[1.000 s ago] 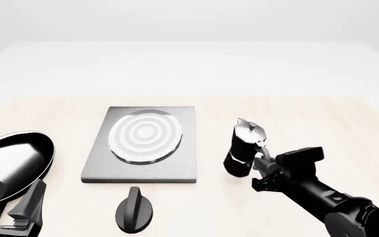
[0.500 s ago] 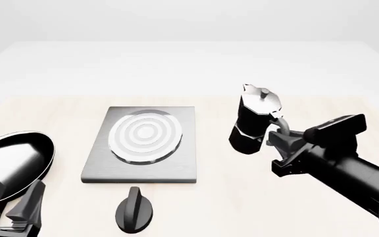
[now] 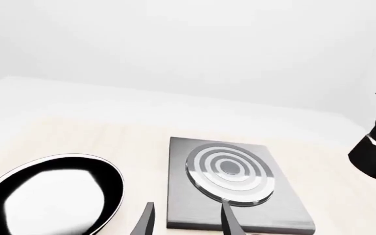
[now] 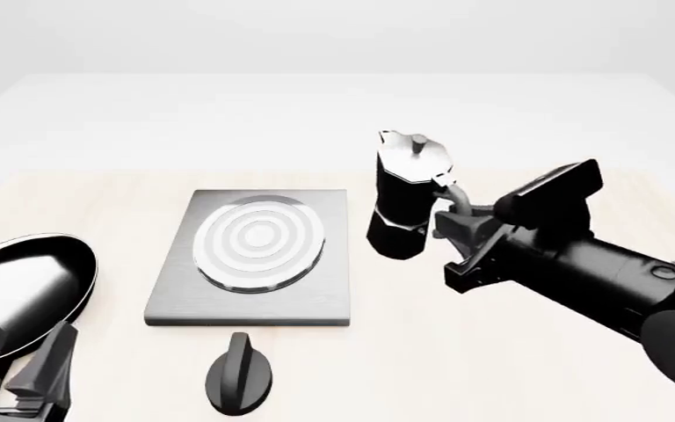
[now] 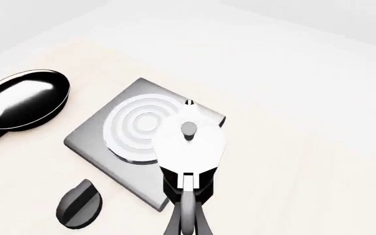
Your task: Turn on the stove and put the moka pot on it.
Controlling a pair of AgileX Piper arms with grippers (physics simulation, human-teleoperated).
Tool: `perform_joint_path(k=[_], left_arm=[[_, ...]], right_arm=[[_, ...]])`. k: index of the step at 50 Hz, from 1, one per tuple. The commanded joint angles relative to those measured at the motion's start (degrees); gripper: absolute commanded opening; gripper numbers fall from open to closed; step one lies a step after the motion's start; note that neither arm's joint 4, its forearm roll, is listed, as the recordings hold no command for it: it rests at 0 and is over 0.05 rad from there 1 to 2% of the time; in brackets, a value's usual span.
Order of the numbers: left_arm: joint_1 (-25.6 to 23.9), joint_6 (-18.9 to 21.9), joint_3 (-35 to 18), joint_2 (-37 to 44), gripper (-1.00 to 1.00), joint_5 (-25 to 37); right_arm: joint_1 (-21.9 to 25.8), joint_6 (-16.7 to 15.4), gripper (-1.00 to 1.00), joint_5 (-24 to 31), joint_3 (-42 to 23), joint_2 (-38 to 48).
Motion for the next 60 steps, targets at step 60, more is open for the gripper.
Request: perform_joint_path(k=[60], left_arm=[[0.52, -0.84, 0.34, 0.38, 1.0, -0.98]], right_arm=[[11.69, -0.5, -1.0, -8.97, -22.8, 34.54]])
